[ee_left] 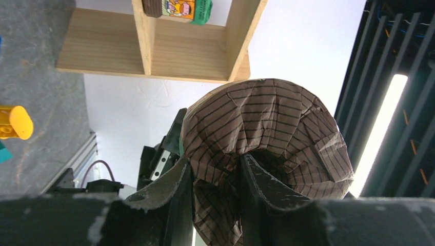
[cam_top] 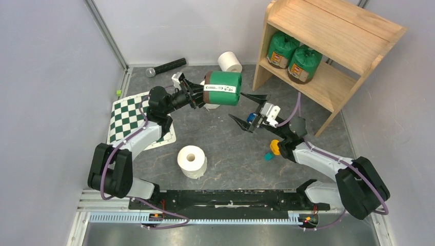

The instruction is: Place and organize the paper towels onto the shelf

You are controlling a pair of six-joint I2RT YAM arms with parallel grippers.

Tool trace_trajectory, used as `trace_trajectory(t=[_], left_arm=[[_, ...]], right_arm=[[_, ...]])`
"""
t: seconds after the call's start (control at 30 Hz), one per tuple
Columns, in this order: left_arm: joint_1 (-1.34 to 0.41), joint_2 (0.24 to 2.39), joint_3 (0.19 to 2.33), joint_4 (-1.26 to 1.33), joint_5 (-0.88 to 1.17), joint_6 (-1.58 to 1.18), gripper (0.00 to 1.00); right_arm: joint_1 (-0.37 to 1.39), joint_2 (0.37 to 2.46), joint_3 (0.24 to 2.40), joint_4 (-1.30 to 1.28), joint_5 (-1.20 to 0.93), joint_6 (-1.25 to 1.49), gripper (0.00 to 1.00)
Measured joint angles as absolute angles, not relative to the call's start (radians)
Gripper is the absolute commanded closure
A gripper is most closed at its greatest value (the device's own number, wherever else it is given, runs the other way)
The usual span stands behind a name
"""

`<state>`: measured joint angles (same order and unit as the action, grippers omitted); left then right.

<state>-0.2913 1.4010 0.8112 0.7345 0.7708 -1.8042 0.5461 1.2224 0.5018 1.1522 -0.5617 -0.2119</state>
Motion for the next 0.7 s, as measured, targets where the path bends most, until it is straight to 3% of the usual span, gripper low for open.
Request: trace_trajectory(t=[0.43, 0.7], left_arm=[[-0.310, 1.423, 0.811, 0.811, 0.770, -1.870, 0.71], [-0.323, 1.428, 0.811, 0.809, 0.772, -1.870, 0.71]], right_arm=[[0.546, 1.232, 0.557, 1.202, -0.540, -0.229, 0.13], [0.546, 1.224, 0.561, 1.210, -0.552, -0.235, 0.25]])
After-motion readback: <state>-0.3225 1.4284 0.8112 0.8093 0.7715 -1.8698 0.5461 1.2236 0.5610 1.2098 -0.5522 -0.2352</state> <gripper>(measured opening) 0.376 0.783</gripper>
